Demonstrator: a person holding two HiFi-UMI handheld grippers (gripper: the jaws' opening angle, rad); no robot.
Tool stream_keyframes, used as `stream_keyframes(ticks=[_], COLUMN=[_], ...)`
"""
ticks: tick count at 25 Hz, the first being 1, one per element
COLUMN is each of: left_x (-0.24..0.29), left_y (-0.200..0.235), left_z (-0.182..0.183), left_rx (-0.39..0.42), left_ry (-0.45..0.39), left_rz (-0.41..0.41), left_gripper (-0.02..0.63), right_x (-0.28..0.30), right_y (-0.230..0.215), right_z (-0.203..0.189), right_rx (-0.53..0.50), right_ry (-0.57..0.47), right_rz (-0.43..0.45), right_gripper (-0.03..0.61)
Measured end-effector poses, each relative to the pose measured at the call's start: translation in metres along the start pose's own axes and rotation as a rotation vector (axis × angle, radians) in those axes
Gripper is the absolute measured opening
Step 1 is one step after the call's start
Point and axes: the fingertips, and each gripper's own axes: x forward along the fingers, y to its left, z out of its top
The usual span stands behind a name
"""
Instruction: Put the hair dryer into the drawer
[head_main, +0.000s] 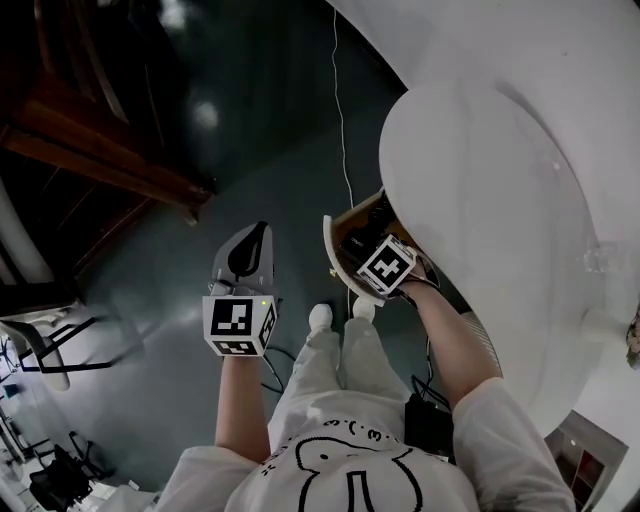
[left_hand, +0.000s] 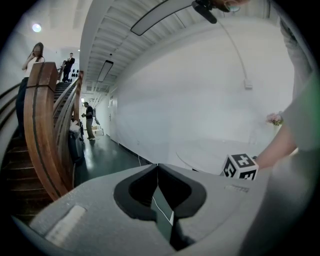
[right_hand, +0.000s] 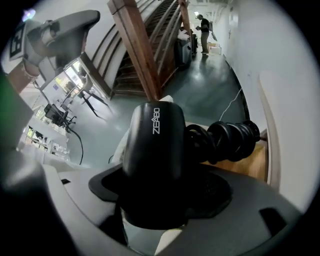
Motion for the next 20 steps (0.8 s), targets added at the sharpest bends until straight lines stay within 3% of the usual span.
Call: stream_keyframes(ticks=[9,20], left_x=[0.008,0.027], left_y=[-0.008,-0.012], left_z=[-0.007,-0.028], left_rx=[0.005,0.02], left_ry=[0.008,0.023], left_rz=[-0.027,-0.048], left_gripper=[0.015,0.015], right_x=[0.025,0.067], right_y=[-0.022,-0.053], right_z=[-0.01,-0.024], right_rx=[0.193,0.311], right_ry=[0.019,0.113], right_rz=[-0.087,-0.145], right_gripper=[0.351,0.351])
